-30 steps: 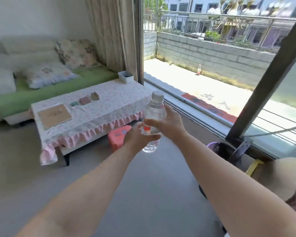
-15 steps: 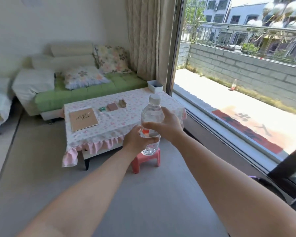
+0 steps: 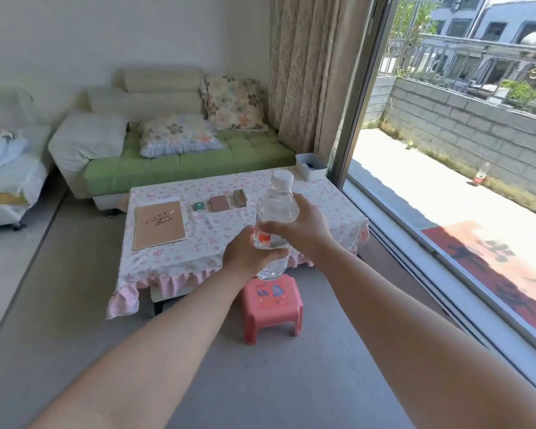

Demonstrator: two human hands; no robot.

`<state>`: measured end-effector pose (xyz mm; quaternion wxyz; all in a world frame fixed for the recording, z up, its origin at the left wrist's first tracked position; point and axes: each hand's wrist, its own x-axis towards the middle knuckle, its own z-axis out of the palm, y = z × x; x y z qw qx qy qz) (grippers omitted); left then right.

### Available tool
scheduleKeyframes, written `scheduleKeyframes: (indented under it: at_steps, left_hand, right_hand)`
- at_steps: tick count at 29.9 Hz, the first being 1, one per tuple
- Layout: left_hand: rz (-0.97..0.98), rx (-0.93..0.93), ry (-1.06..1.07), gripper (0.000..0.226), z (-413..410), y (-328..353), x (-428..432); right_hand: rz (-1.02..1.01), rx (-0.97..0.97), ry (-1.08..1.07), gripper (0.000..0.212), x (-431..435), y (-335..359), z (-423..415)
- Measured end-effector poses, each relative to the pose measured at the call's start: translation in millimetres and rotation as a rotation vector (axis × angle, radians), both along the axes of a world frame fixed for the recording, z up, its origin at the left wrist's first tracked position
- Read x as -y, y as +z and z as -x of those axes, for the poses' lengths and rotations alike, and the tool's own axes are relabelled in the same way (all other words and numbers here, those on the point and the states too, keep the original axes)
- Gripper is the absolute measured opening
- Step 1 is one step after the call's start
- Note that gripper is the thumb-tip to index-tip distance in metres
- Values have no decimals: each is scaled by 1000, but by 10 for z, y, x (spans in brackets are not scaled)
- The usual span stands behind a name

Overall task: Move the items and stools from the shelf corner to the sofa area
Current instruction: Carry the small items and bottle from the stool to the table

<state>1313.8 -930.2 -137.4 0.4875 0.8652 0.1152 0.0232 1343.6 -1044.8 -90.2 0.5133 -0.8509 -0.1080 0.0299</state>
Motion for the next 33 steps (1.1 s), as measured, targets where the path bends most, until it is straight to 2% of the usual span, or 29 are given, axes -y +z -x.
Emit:
scheduleKeyframes:
  at_steps: [5, 12, 17, 22, 33]
  left_hand:
    - [27, -34, 35, 50, -595, -112, -183]
    - [49, -17, 3, 35, -1745, -225, -599]
    - [37, -20, 15, 51, -2542, -237, -985]
    - [41, 8, 7, 40, -3347, -264, -1360]
    - [98, -55, 49, 59, -4372, -561, -1560]
  right_hand:
    - [16, -10, 41, 69, -185, -110, -651]
    - [19, -16, 32, 71, -625, -232, -1789]
    - [22, -52, 30, 69, -991, -168, -2548]
    - [10, -45, 15, 67, -1348, -133, -3253]
    - [54, -100, 37, 65, -1572, -328, -4308]
